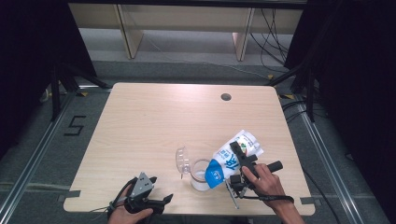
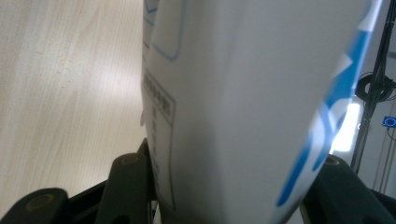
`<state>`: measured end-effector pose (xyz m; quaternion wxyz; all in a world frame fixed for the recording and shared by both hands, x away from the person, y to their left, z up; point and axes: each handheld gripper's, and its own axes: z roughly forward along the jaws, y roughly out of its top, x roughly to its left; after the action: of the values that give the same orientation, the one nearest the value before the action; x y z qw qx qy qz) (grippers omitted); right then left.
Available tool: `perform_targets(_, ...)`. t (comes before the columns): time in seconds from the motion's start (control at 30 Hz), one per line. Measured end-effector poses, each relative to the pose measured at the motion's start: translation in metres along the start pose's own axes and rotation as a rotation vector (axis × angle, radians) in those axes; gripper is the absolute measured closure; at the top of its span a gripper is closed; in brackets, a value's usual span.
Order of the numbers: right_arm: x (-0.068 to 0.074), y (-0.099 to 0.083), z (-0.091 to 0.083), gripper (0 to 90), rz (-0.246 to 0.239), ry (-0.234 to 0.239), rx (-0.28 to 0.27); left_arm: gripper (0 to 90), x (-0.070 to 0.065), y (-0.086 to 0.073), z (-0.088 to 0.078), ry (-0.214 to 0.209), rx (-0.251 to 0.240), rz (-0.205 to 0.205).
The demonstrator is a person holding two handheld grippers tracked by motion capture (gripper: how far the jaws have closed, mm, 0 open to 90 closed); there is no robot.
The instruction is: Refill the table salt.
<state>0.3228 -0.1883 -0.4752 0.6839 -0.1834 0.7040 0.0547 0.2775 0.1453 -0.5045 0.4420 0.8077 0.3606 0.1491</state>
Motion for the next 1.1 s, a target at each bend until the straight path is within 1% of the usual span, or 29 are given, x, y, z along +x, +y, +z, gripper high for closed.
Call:
perform_targets(0.03,0.0001,0.0001,0.0,52.8,0.0,0.0,-0.001,15.8,-0.0003,0.0,0.0002,-0.002,-0.003,-0.004)
perform_targets(0.1,0.0005,0.0001,0.0,53.0,-0.001,0.012,0.003,15.8,0.0015,0.0002,-0.0007,0.008,0.016,0.016)
perform_targets(0.13,0.0016,0.0001,-0.0006,53.0,0.01,0.017,0.012,15.8,-0.0001,0.0,-0.0001,0.0,0.001,-0.002)
perform_targets(0.17,0.0015,0.0001,-0.0004,53.0,0.008,0.016,0.01,15.8,-0.0003,0.0,0.0002,0.0,-0.004,-0.005)
perform_targets(0.33,0.0012,0.0001,-0.0007,53.1,0.006,0.015,0.012,15.8,-0.0003,0.0002,-0.0005,0.008,0.004,0.001)
perform_targets(0.37,-0.0009,0.0005,-0.0003,53.1,-0.022,0.006,0.003,15.8,-0.0003,0.0002,-0.0006,0.007,0.004,0.001)
perform_targets(0.4,-0.0002,0.0004,0.0,53.1,-0.014,0.004,0.001,15.8,-0.0003,0.0002,-0.0005,0.008,0.004,0.001)
perform_targets(0.43,0.002,0.0004,-0.001,53.2,0.009,0.016,0.018,15.8,-0.0004,0.0002,-0.0005,0.008,0.004,0.0)
perform_targets(0.47,0.0026,0.0004,-0.0012,53.2,0.013,0.015,0.021,15.8,-0.0003,0.0002,-0.0006,0.008,0.004,0.001)
perform_targets(0.5,0.0012,0.0006,-0.0012,53.2,-0.005,0.009,0.018,15.8,-0.0004,0.0002,-0.0006,0.008,0.004,-0.001)
perform_targets(0.53,0.0014,0.0006,-0.0012,53.2,-0.004,0.009,0.018,15.8,-0.0004,0.0002,-0.0005,0.008,0.003,-0.001)
perform_targets(0.57,0.0027,0.0005,-0.0013,53.2,0.012,0.015,0.022,15.8,-0.0004,0.0002,-0.0006,0.008,0.003,-0.001)
perform_targets(0.6,0.0019,0.0005,-0.0008,53.2,0.005,0.007,0.016,15.8,-0.0003,0.0002,-0.0006,0.008,0.004,-0.001)
perform_targets(0.63,-0.0005,0.0007,-0.0002,53.3,-0.024,-0.004,0.005,15.8,-0.0003,0.0002,-0.0007,0.007,0.003,-0.001)
perform_targets(0.67,-0.0018,0.0008,0.0001,53.4,-0.038,-0.014,-0.005,15.8,-0.0001,0.0,-0.0003,0.002,0.0,-0.002)
perform_targets(0.7,-0.0018,0.0008,0.0001,53.4,-0.038,-0.014,-0.005,15.8,-0.0003,0.0002,-0.0006,0.008,0.003,-0.001)
perform_targets(0.73,0.0004,0.0005,0.0,53.4,-0.016,-0.003,0.003,15.8,0.0,0.0,-0.0002,0.001,-0.001,-0.002)
perform_targets(0.83,0.0004,0.0006,-0.0001,53.5,-0.017,-0.003,0.003,15.8,-0.0003,0.0002,-0.0005,0.008,0.003,-0.002)
perform_targets(0.87,0.0019,0.0006,-0.001,53.6,0.001,0.006,0.02,15.8,-0.0003,0.0,-0.0003,0.006,0.0,-0.002)
perform_targets(0.97,0.0016,0.0005,-0.0008,53.9,-0.005,0.005,0.02,15.8,0.0003,0.0001,-0.0005,0.01,0.005,0.003)
perform_targets(1.03,0.0007,0.0005,-0.0001,54.0,-0.022,-0.003,0.01,15.8,0.0002,0.0,-0.0002,0.002,0.0,-0.001)
perform_targets(1.07,0.0015,0.0,-0.0006,54.0,-0.017,0.008,0.022,15.8,0.0009,0.0001,-0.0005,0.01,0.009,0.008)
perform_targets(1.1,0.0014,0.0,-0.0006,54.0,-0.019,0.007,0.021,15.8,0.0012,0.0002,-0.001,0.014,0.015,0.015)
